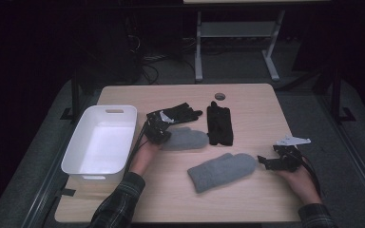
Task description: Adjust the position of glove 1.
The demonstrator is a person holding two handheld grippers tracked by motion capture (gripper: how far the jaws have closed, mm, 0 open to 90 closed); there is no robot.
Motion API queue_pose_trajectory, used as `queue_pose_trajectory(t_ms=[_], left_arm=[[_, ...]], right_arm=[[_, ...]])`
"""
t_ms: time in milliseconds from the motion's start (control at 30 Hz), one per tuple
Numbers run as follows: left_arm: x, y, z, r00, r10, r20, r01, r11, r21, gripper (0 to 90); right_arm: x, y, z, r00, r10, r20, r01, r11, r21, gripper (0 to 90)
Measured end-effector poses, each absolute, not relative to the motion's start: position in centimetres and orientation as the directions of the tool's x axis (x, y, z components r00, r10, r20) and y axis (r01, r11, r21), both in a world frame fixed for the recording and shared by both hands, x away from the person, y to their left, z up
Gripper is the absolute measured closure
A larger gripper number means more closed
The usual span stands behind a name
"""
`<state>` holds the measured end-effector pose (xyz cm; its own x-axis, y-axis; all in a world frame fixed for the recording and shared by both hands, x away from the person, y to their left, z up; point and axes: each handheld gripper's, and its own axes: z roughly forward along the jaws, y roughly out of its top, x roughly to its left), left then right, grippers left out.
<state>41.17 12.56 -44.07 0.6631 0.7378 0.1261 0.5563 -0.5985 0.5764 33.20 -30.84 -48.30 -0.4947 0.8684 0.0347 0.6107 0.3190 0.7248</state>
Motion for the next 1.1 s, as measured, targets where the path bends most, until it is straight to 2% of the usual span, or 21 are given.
queue_pose_trajectory(t_ms=[233,600,733,833,967,1100], left_arm=[[39.9,11.9,-43.7,0.695,0.710,0.116,0.561,-0.636,0.530,89.4],[36.5,11.8,-43.3,0.761,0.649,-0.002,0.557,-0.652,0.515,89.4],[35.6,12.2,-43.1,0.776,0.630,-0.019,0.547,-0.658,0.518,89.4],[35.7,12.6,-42.7,0.772,0.634,-0.041,0.545,-0.629,0.554,89.2],[36.3,12.7,-42.2,0.789,0.610,-0.071,0.514,-0.593,0.619,82.0],[36.6,12.3,-42.4,0.815,0.575,-0.073,0.478,-0.595,0.646,66.9]], right_arm=[[33.2,-30.8,-48.3,-0.495,0.868,0.034,0.611,0.319,0.725,16.4],[33.2,-30.8,-48.3,-0.494,0.868,0.035,0.611,0.319,0.724,16.4],[33.2,-30.8,-48.3,-0.494,0.869,0.035,0.611,0.319,0.725,16.4],[33.2,-30.8,-48.3,-0.495,0.868,0.034,0.611,0.319,0.725,16.3],[33.2,-30.8,-48.3,-0.495,0.868,0.035,0.611,0.319,0.725,16.3],[33.2,-30.8,-48.3,-0.494,0.869,0.034,0.611,0.319,0.724,16.4]])
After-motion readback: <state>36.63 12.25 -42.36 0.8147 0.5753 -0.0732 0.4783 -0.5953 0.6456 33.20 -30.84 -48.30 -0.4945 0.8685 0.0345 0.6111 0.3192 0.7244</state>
